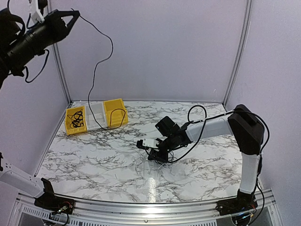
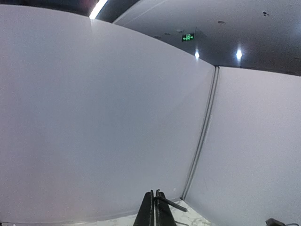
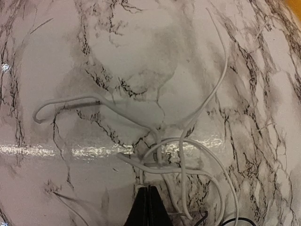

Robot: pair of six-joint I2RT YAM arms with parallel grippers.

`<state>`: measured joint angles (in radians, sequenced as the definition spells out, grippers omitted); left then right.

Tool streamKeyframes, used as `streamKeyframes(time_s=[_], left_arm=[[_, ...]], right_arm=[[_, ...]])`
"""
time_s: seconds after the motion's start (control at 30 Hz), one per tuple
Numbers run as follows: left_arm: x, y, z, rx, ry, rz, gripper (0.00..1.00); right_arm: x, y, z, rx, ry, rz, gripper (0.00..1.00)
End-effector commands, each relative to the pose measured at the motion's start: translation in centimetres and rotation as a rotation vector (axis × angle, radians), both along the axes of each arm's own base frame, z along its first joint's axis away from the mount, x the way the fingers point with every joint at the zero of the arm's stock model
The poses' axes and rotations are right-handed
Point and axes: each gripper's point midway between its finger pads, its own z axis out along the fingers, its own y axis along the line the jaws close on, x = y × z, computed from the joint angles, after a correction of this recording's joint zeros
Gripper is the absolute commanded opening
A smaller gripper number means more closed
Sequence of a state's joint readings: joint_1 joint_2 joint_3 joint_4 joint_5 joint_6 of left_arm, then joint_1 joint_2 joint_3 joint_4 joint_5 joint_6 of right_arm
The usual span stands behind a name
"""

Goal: Untangle the cables

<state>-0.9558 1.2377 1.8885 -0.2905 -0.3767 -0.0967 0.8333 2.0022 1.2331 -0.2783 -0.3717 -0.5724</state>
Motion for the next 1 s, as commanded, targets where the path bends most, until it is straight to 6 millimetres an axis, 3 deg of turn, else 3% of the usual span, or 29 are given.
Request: streamKeyframes(time_s=[0.0, 0.13, 0.27, 0.4, 0.53, 0.67, 0.83, 0.97], left_arm=[[1.9, 2.6, 2.6, 0.084, -0.064, 0.238, 0.0], [2.9, 4.4, 3.2, 0.156, -0.082, 0.397, 0.0], [4.2, 5.2, 1.6, 0.225, -0.058, 0.478, 0.0], [6.0, 6.4, -0.8, 0.258, -0.014, 0.53, 0.0], [8.5, 9.0, -3.7, 0.29, 0.04, 0.595, 0.0], [11.5, 11.9, -7.3, 0.326, 0.111, 0.65, 0.0], [15.2, 14.5, -10.9, 0.344, 0.21, 0.672, 0.0], [17.3, 16.5, -12.4, 0.295, 0.265, 0.679, 0.0]], right_arm=[[-1.3, -2.5, -4.7, -0.146, 0.087, -0.025, 0.03], [-1.2, -2.4, -4.1, -0.139, 0.078, -0.02, 0.05], [-1.1, -2.2, -2.2, -0.114, 0.058, -0.006, 0.12], [-1.4, -1.9, 1.4, -0.063, 0.032, 0.025, 0.27], [-1.4, -2.1, 6.6, 0.012, -0.028, 0.034, 0.39], [0.2, -3.6, 10.9, 0.091, -0.109, -0.024, 0.61], [2.1, -6.5, 13.8, 0.14, -0.137, -0.104, 0.63], [2.6, -9.1, 13.7, 0.145, -0.159, -0.159, 0.63]])
